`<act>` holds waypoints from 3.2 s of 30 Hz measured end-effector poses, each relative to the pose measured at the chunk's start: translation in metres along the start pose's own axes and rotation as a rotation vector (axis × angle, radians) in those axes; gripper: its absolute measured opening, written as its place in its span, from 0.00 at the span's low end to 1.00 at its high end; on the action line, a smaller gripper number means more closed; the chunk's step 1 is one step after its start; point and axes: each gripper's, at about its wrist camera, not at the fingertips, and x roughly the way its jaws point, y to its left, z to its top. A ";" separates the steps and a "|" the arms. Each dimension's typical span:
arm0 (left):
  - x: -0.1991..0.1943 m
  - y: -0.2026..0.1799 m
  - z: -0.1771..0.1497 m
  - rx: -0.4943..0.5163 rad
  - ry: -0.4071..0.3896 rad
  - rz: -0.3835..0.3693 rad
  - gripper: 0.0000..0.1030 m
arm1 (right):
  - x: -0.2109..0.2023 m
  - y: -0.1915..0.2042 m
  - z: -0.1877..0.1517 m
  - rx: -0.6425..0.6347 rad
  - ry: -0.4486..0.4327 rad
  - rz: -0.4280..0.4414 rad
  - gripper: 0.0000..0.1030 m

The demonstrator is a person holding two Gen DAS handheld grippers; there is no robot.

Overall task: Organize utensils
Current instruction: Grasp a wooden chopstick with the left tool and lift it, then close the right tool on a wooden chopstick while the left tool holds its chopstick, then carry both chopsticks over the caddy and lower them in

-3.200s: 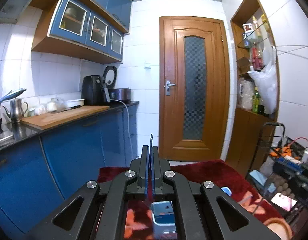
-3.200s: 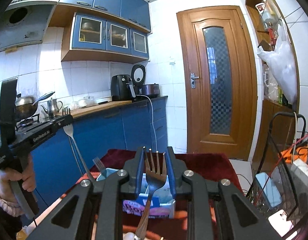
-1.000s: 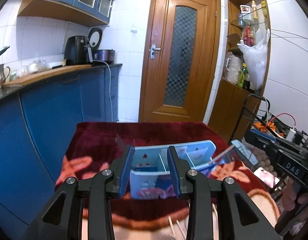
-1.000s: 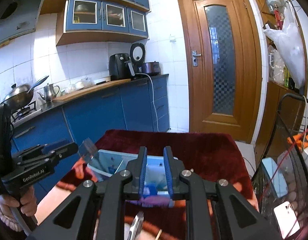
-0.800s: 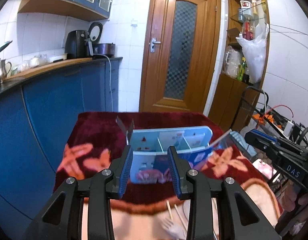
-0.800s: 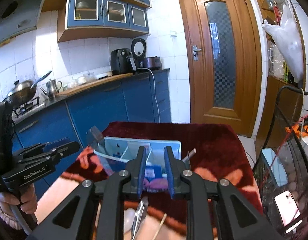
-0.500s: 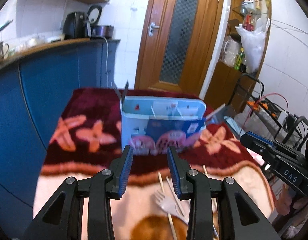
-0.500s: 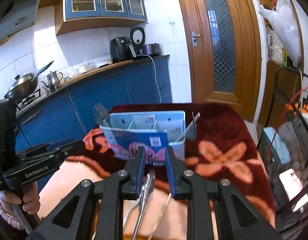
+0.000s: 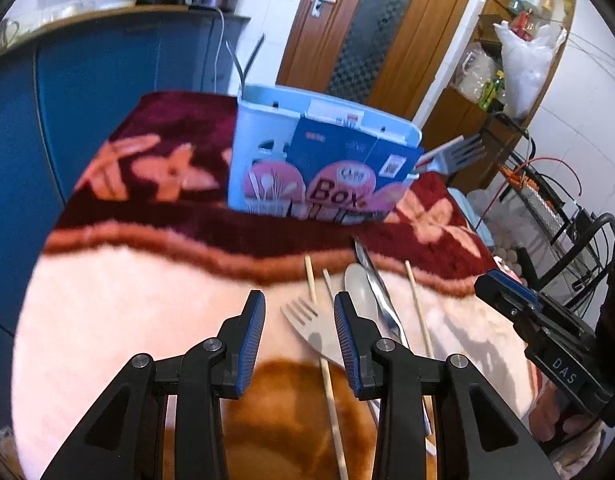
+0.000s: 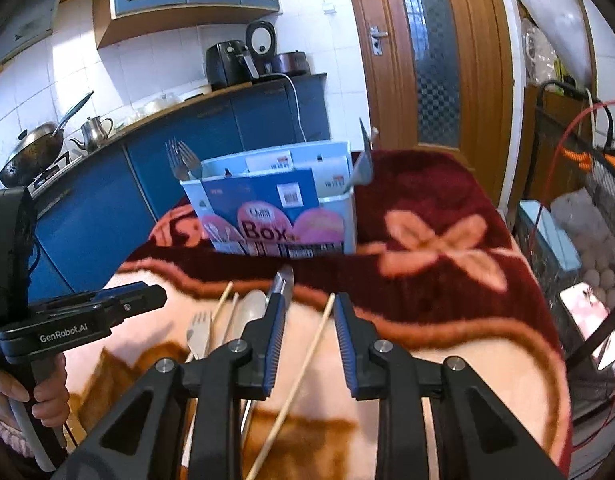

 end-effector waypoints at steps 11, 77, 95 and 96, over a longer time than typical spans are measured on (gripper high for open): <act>0.029 0.001 -0.012 -0.078 0.120 -0.036 0.35 | 0.006 -0.015 -0.013 0.032 0.024 0.011 0.34; -0.046 0.001 0.027 0.118 -0.296 0.024 0.04 | 0.044 -0.019 0.027 0.083 0.279 0.137 0.06; -0.041 -0.031 0.112 0.189 -0.475 0.072 0.04 | 0.012 -0.002 0.096 0.040 -0.175 0.152 0.06; -0.040 -0.031 0.118 0.190 -0.488 0.075 0.04 | 0.013 -0.002 0.101 0.039 -0.188 0.149 0.06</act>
